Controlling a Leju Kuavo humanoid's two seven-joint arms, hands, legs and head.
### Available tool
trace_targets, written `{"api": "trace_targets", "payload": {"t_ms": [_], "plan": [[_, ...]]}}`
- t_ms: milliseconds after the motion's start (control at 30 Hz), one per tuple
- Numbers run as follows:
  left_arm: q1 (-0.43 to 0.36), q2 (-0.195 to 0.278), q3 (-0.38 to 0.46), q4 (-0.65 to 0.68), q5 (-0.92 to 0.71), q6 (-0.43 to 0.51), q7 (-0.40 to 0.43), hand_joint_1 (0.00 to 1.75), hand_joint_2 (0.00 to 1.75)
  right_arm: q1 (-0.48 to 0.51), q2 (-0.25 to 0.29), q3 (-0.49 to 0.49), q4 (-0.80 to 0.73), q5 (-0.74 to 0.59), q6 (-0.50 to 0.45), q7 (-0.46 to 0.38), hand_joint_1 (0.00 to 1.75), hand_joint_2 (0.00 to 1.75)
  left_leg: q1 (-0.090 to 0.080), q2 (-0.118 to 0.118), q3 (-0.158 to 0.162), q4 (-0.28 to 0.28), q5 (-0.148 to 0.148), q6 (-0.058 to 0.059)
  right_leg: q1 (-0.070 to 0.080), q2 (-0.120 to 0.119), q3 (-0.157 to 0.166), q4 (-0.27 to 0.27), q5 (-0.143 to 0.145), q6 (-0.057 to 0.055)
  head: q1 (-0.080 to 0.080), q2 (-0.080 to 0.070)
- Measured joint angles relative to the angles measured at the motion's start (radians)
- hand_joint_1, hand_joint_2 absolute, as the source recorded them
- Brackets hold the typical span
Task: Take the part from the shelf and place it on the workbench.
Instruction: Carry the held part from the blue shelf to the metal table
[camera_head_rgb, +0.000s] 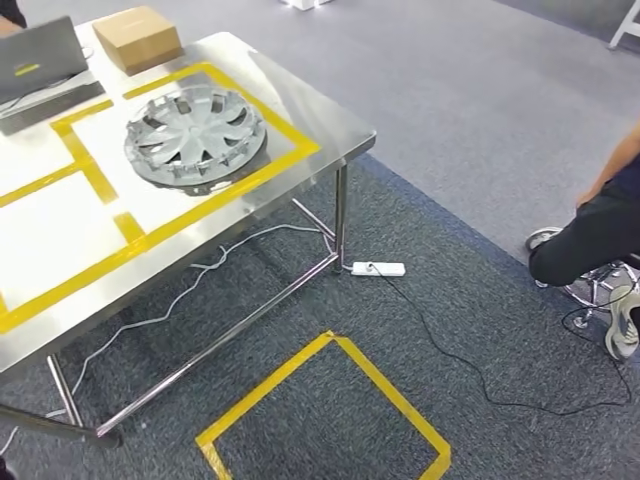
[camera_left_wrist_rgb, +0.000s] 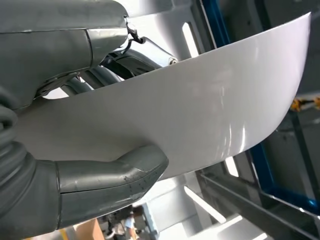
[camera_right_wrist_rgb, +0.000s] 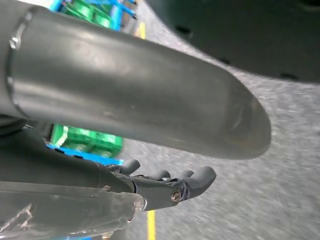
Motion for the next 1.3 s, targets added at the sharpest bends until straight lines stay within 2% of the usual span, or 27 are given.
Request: {"api": "trace_targets", "payload": {"t_ms": [67,100,133,167,200,267,333,400,467,533,600,633,667,700,767,833,900,933,1000,1067,1100,1133,1167,1200,1233,1267,1300], "plan": [[-0.002,0.000,-0.001,0.002,0.000,0.000,0.002,1.75,1.75,0.003,0.000,0.000,0.000,0.000,0.000,0.000,0.00,0.00,0.003,-0.021,-0.001,0.000,0.001,0.003,-0.003,0.030,-0.061,0.129,-0.057,0.007,0.004,0.000],[-0.002,0.000,-0.001,0.004,0.000,0.000,0.002,1.75,1.75,0.004,0.000,0.000,0.000,0.000,0.000,0.000,0.00,0.00,0.004,-0.032,-0.001,0.000,0.002,0.003,-0.004,0.034,-0.084,0.173,-0.067,0.010,0.004,0.000],[-0.002,0.000,-0.002,0.005,0.000,0.000,0.003,1.75,1.75,0.006,0.000,-0.001,0.000,0.000,0.000,0.001,0.00,0.00,0.005,-0.045,0.000,0.001,0.002,0.003,-0.006,0.036,-0.090,0.179,-0.058,0.012,0.004,0.000],[-0.002,0.000,-0.002,0.006,0.000,0.000,0.003,1.75,1.75,0.006,0.000,-0.001,0.000,0.000,0.000,0.001,0.00,0.00,0.007,-0.058,0.001,0.001,0.002,0.001,-0.008,0.038,-0.078,0.148,-0.031,0.013,0.004,0.000],[-0.002,0.000,-0.002,0.007,0.000,0.000,0.003,1.75,1.75,0.006,0.000,-0.001,0.000,0.000,0.000,0.001,0.00,0.00,0.009,-0.071,0.001,0.002,0.002,-0.002,-0.011,0.047,-0.051,0.087,0.006,0.015,0.004,0.000],[-0.002,0.000,-0.002,0.007,0.000,0.000,0.003,1.75,1.75,0.005,0.000,-0.001,0.001,0.000,0.000,0.000,0.00,0.00,0.011,-0.095,-0.002,0.009,0.000,-0.012,-0.021,0.092,0.010,-0.039,0.055,0.016,0.004,0.000],[-0.002,0.000,-0.002,0.007,0.000,0.001,0.003,1.75,1.75,0.004,0.000,-0.001,0.002,0.000,0.001,0.000,0.00,0.00,0.012,-0.116,-0.013,0.015,0.003,-0.025,-0.025,0.121,0.036,-0.088,0.060,0.007,0.003,0.000],[-0.001,0.000,-0.002,0.007,0.000,0.001,0.003,1.75,1.75,0.004,0.000,-0.001,0.003,0.000,0.001,0.001,0.00,0.00,0.016,-0.133,-0.021,0.015,0.008,-0.036,-0.024,0.101,0.038,-0.091,0.061,-0.008,0.003,0.000],[0.000,0.001,-0.002,0.007,0.000,0.002,0.003,1.75,1.75,0.003,0.000,-0.001,0.002,0.000,0.000,0.001,0.00,0.00,0.015,-0.102,-0.037,0.044,-0.012,-0.047,-0.025,0.079,0.039,-0.094,0.065,-0.020,-0.004,0.000],[-0.002,0.001,-0.003,0.007,0.000,0.002,0.003,1.75,1.75,0.004,-0.001,-0.001,0.002,0.000,0.000,0.001,0.00,0.00,0.014,-0.048,-0.084,0.144,-0.069,-0.058,-0.025,0.056,0.039,-0.096,0.065,-0.028,-0.014,0.000],[-0.002,0.000,-0.004,0.009,0.005,0.003,0.003,1.75,1.75,0.006,-0.001,-0.001,0.003,0.000,0.000,0.001,0.00,0.00,0.018,-0.029,-0.141,0.261,-0.115,-0.063,-0.023,0.029,0.038,-0.096,0.063,-0.032,-0.016,0.000],[-0.002,0.000,-0.004,0.009,0.007,0.003,0.003,1.75,1.75,0.007,-0.001,-0.001,0.003,0.000,0.000,0.001,0.00,0.00,0.019,-0.026,-0.152,0.284,-0.115,-0.064,-0.022,0.015,0.038,-0.096,0.062,-0.033,-0.016,0.000],[-0.002,0.000,-0.004,0.010,0.009,0.003,0.003,1.75,1.75,0.007,-0.001,-0.001,0.003,0.000,0.000,0.001,0.00,0.00,0.019,-0.024,-0.145,0.273,-0.098,-0.062,-0.021,0.003,0.039,-0.096,0.061,-0.033,-0.016,0.000],[-0.002,0.000,-0.004,0.010,0.010,0.004,0.003,1.75,1.75,0.006,-0.001,-0.001,0.003,0.000,0.000,0.001,0.00,0.00,0.018,-0.019,-0.120,0.226,-0.067,-0.059,-0.020,-0.009,0.041,-0.096,0.060,-0.033,-0.016,0.000],[-0.003,0.000,-0.004,0.011,0.010,0.005,0.002,1.75,1.75,0.004,-0.001,-0.001,0.003,0.000,0.000,0.002,0.00,0.00,0.009,0.021,-0.051,0.097,-0.015,-0.047,-0.016,-0.028,0.044,-0.095,0.057,-0.028,-0.017,0.000],[-0.005,0.001,-0.005,0.011,0.011,0.006,0.000,1.75,1.75,0.003,-0.001,-0.001,0.003,0.000,0.001,0.001,0.00,0.00,-0.001,0.052,-0.014,0.025,-0.003,-0.034,-0.011,-0.045,0.047,-0.095,0.053,-0.018,-0.016,0.000],[-0.003,0.001,-0.004,0.011,0.012,0.007,-0.001,1.75,1.75,0.001,-0.001,-0.001,0.003,0.000,0.001,0.001,0.00,0.00,-0.002,0.038,-0.013,0.014,-0.005,-0.025,-0.008,-0.065,0.053,-0.099,0.050,-0.008,-0.016,0.000],[-0.001,0.001,-0.004,0.011,0.012,0.007,-0.002,1.75,1.75,-0.001,-0.001,-0.001,0.003,0.000,0.001,0.001,0.00,0.00,0.000,0.028,-0.010,0.010,-0.002,-0.020,-0.009,-0.063,0.055,-0.098,0.045,-0.002,-0.016,0.000],[-0.001,0.001,-0.003,0.011,0.013,0.007,-0.003,1.75,1.75,-0.002,-0.001,-0.001,0.003,0.000,0.001,0.000,0.00,0.00,0.008,0.008,-0.005,0.002,0.002,-0.010,-0.010,-0.022,0.034,-0.048,0.013,0.008,-0.009,0.000],[-0.003,0.000,-0.002,0.011,0.014,0.007,-0.004,1.75,1.75,0.000,-0.001,-0.001,0.003,0.000,0.001,0.000,0.00,0.00,0.012,-0.012,-0.005,0.001,0.003,-0.005,-0.012,0.026,-0.030,0.082,-0.047,0.015,-0.001,0.000],[-0.003,0.000,-0.002,0.012,0.014,0.007,-0.004,1.75,1.75,0.001,-0.001,-0.002,0.003,0.000,0.001,0.000,0.00,0.00,0.012,-0.024,-0.005,0.001,0.003,-0.003,-0.013,0.033,-0.064,0.146,-0.069,0.016,0.001,0.000],[-0.002,0.000,-0.002,0.012,0.014,0.007,-0.004,1.75,1.75,0.003,-0.001,-0.002,0.003,0.000,0.002,0.000,0.00,0.00,0.013,-0.037,-0.005,0.002,0.003,-0.003,-0.013,0.036,-0.086,0.183,-0.073,0.017,0.001,0.000],[-0.002,0.000,-0.002,0.013,0.015,0.007,-0.004,1.75,1.75,0.005,-0.001,-0.002,0.003,0.000,0.002,0.000,0.00,0.00,0.013,-0.050,-0.004,0.002,0.003,-0.003,-0.013,0.037,-0.090,0.182,-0.057,0.017,0.001,0.000],[-0.002,0.000,-0.002,0.014,0.016,0.007,-0.004,1.75,1.75,0.006,-0.001,-0.003,0.003,0.000,0.003,0.000,0.00,0.00,0.013,-0.063,-0.002,0.002,0.003,-0.004,-0.014,0.042,-0.075,0.141,-0.025,0.017,0.002,0.000],[-0.002,0.000,-0.002,0.014,0.017,0.007,-0.004,1.75,1.75,0.006,-0.001,-0.004,0.003,0.000,0.003,0.000,0.00,0.00,0.015,-0.077,-0.001,0.003,0.002,-0.006,-0.016,0.055,-0.047,0.076,0.014,0.017,0.002,0.000],[-0.002,0.000,-0.002,0.014,0.018,0.006,-0.004,1.75,1.75,0.006,-0.001,-0.005,0.003,0.000,0.003,0.000,0.00,0.00,0.014,-0.089,-0.001,0.006,0.001,-0.010,-0.020,0.079,-0.015,0.005,0.044,0.016,0.002,0.000],[-0.003,0.001,-0.002,0.014,0.018,0.006,-0.004,1.75,1.75,0.005,-0.001,-0.006,0.003,0.000,0.003,0.000,0.00,0.00,0.013,-0.100,-0.004,0.010,0.000,-0.016,-0.024,0.101,0.012,-0.050,0.061,0.014,0.001,0.000]]}}
